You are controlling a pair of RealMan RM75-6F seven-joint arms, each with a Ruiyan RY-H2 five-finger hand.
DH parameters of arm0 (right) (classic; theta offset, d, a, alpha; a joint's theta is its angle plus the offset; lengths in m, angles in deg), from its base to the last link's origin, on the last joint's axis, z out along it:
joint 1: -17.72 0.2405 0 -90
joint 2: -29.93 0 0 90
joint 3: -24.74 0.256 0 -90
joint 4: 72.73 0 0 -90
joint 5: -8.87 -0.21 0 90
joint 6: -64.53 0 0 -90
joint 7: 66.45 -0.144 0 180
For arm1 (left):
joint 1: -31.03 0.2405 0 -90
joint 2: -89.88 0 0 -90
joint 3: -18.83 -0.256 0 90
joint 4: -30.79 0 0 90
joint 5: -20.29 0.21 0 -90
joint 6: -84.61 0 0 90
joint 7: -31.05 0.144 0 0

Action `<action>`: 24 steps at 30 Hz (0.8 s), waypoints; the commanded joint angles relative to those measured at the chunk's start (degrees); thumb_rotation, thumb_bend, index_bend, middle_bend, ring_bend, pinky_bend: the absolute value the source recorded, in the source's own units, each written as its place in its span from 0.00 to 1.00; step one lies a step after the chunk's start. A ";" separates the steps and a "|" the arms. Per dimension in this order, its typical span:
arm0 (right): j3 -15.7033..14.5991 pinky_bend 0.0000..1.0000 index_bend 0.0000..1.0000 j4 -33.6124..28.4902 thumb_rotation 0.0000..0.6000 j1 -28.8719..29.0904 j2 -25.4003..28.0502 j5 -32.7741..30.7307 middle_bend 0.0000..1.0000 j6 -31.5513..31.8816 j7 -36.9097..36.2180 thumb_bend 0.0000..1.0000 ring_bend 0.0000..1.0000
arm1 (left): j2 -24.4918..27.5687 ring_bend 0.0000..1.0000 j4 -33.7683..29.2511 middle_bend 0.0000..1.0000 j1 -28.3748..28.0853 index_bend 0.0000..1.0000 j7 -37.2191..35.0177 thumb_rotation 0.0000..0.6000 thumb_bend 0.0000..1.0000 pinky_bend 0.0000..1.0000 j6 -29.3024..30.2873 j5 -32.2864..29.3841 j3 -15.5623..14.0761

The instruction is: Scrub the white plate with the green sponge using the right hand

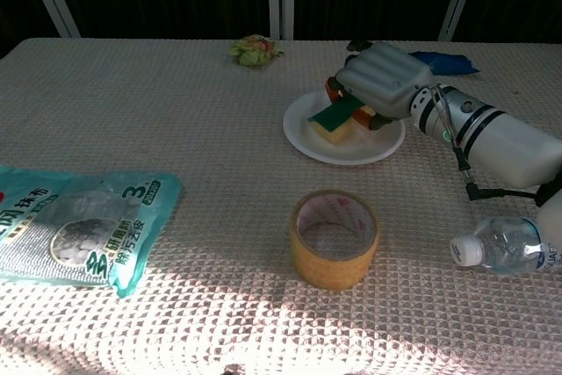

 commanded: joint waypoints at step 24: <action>0.20 0.08 0.81 1.84 1.00 4.48 -0.44 -1.97 0.49 -8.42 2.00 0.44 0.31 | -0.68 0.11 1.28 0.14 -0.59 0.23 -0.78 1.00 0.05 0.17 -1.21 -0.68 0.17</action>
